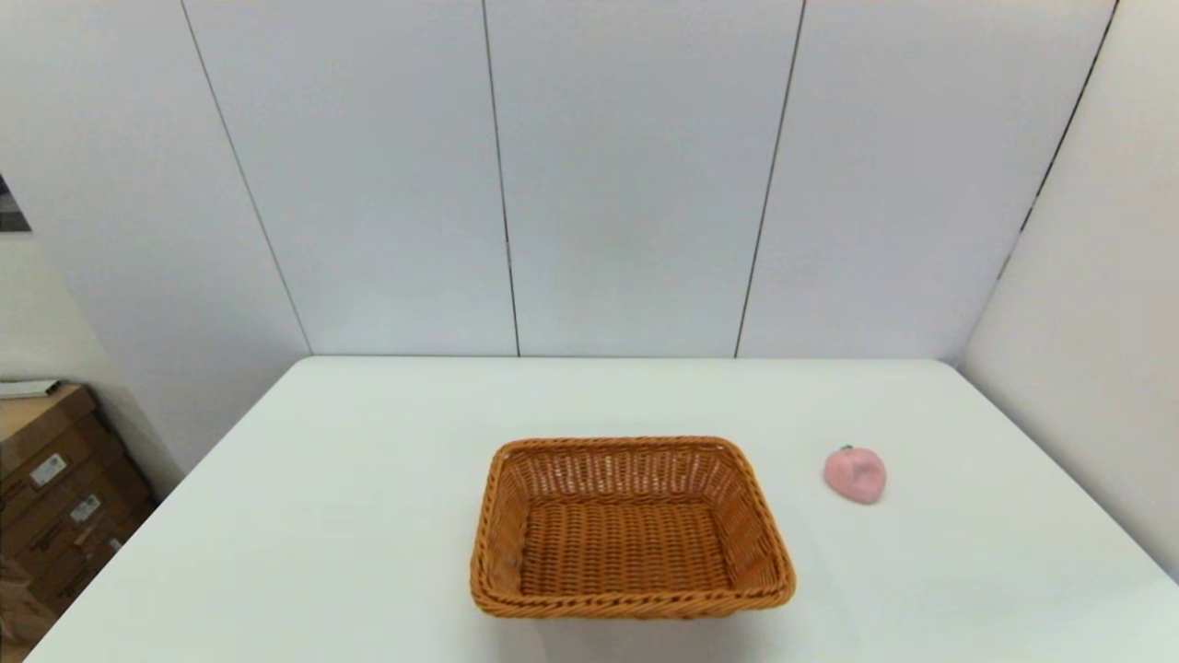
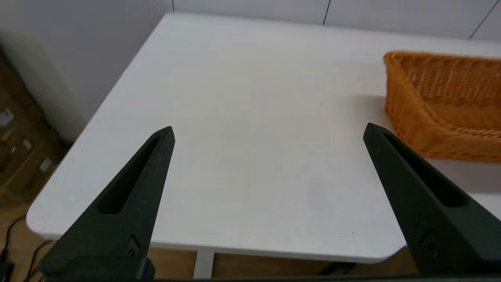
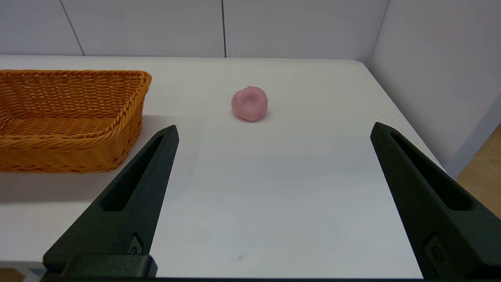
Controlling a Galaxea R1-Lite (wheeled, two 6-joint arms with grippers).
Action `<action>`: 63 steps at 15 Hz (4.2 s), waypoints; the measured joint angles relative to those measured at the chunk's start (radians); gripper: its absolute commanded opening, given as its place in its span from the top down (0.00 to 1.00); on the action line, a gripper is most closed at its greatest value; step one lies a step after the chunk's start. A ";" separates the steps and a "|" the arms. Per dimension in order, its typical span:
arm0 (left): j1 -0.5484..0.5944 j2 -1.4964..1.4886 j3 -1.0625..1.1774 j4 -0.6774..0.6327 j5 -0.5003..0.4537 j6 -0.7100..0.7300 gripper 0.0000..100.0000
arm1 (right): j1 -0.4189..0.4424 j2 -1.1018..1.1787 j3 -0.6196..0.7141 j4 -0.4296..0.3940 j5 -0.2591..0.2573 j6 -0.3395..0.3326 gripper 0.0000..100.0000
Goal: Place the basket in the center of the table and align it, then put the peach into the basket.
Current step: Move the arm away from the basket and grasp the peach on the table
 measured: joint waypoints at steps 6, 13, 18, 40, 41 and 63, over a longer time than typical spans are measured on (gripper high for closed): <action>-0.010 -0.082 0.023 -0.051 0.025 -0.067 0.00 | -0.001 0.030 -0.161 0.202 -0.001 0.034 0.00; -0.010 -0.086 0.031 -0.053 0.027 -0.144 0.00 | -0.003 0.593 -0.641 0.330 0.012 0.133 0.00; -0.010 -0.087 0.039 -0.053 0.020 0.071 0.00 | 0.009 0.869 -0.868 0.343 0.014 0.165 0.00; -0.010 -0.087 0.050 -0.067 0.024 0.026 0.00 | 0.040 2.097 -1.444 0.423 -0.051 0.463 0.00; -0.010 -0.087 0.050 -0.067 0.024 0.026 0.00 | 0.014 2.123 -1.455 0.423 -0.053 0.459 0.00; -0.010 -0.087 0.050 -0.066 0.024 0.026 0.00 | 0.065 2.283 -1.477 0.429 -0.043 0.443 1.00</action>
